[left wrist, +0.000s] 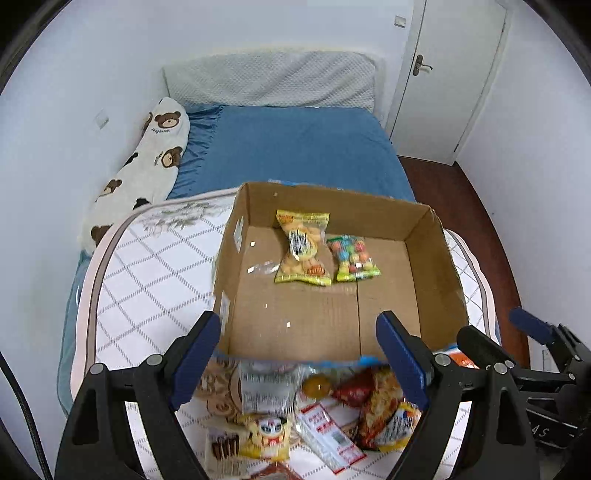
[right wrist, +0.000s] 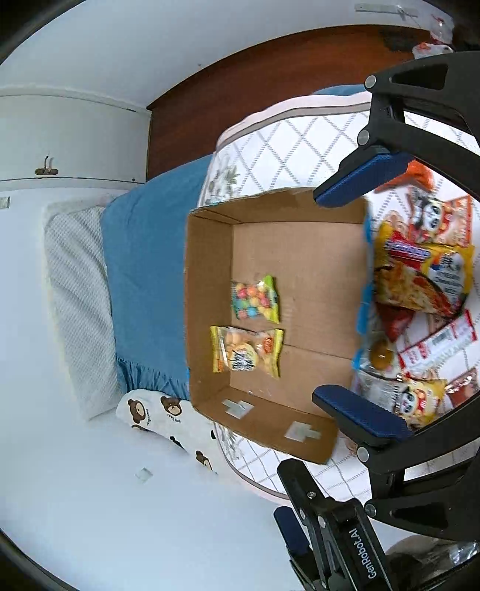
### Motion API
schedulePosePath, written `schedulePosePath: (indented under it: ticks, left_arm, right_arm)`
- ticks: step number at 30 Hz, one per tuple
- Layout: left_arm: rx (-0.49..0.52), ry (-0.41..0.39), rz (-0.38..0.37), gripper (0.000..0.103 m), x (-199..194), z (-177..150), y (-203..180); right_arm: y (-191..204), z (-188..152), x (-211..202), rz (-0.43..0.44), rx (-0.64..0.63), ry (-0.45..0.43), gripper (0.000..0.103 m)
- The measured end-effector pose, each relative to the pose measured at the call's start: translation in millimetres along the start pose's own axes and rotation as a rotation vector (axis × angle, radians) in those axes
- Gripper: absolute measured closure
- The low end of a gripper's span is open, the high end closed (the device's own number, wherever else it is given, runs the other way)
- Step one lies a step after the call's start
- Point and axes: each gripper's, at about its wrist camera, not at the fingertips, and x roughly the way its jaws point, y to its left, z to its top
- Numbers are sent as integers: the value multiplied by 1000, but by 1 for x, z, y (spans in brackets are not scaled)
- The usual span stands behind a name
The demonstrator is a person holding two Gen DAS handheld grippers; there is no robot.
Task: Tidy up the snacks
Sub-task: 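Grasp the panda snack bag with the left tool while the right tool grasps the Sedaap noodle pack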
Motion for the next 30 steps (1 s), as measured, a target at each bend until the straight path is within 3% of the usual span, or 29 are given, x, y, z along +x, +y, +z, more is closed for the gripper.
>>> schedulePosePath:
  ticks: [7,19,27,30]
  left_arm:
    - [-32,71,55,17,8,-50,18]
    - [-25,393,139,17,109,-141,43]
    - [50,518,138,17,158,-167,31]
    - [92,518,163,17,166,-168,24]
  right_arm:
    - [-5,-49,14,14,42,101,4]
    - [-33,-110,98,-29,131,298,4]
    - [-37,-134,146,-48,145,402,4]
    - [-37,-140,161,-57,148,435,4]
